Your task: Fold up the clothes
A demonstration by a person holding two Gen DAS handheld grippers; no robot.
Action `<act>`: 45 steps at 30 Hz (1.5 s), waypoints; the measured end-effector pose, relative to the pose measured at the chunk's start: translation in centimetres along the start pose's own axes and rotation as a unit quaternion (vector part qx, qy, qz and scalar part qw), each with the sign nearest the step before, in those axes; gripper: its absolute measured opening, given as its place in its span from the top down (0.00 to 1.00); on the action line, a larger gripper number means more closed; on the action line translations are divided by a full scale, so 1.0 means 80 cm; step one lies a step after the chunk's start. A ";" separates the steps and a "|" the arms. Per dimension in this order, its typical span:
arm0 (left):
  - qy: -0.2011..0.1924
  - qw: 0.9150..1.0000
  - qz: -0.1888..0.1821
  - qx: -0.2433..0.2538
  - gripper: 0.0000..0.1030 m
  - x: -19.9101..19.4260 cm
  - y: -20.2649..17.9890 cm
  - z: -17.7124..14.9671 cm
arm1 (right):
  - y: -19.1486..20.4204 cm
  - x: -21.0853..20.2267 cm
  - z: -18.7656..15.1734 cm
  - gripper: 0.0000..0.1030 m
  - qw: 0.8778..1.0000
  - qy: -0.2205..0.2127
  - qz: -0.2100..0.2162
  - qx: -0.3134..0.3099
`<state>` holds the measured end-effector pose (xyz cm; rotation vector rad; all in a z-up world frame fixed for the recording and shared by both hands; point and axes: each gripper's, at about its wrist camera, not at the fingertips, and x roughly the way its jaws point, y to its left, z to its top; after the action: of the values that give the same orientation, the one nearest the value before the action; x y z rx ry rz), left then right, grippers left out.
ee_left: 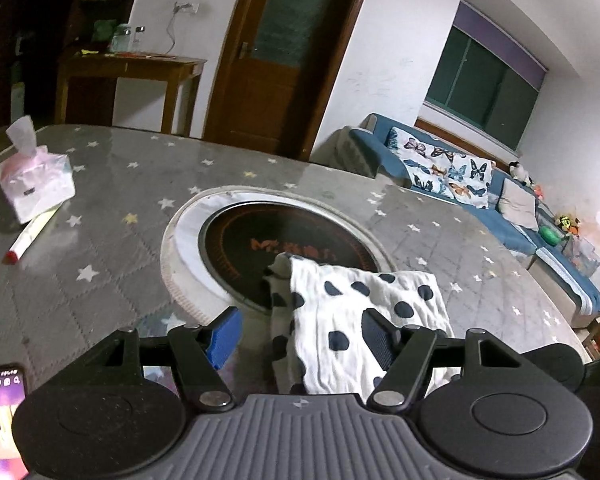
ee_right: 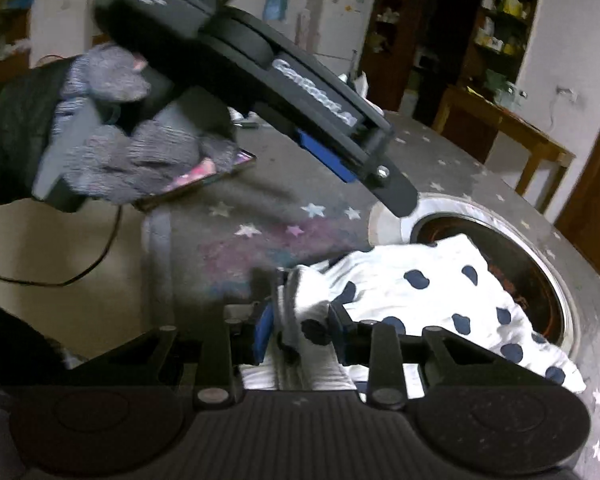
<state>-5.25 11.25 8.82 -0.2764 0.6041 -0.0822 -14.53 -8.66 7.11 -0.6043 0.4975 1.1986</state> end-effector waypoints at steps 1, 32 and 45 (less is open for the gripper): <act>0.001 1.000 0.000 -0.001 0.33 -0.001 0.002 -0.001 | -0.001 0.001 0.000 0.73 1.000 0.000 -0.002 0.003; 0.109 0.988 -0.066 -0.085 0.35 -0.006 0.023 -0.063 | 0.005 -0.014 -0.015 0.62 0.999 -0.007 -0.033 0.007; 0.100 0.986 -0.105 -0.084 0.93 -0.018 0.010 -0.054 | 0.014 -0.014 -0.017 0.62 0.999 -0.018 -0.043 -0.002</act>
<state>-8.88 11.25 6.00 -0.5003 0.7817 -0.2656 -16.00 -10.09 6.65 -0.6004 0.4341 1.1263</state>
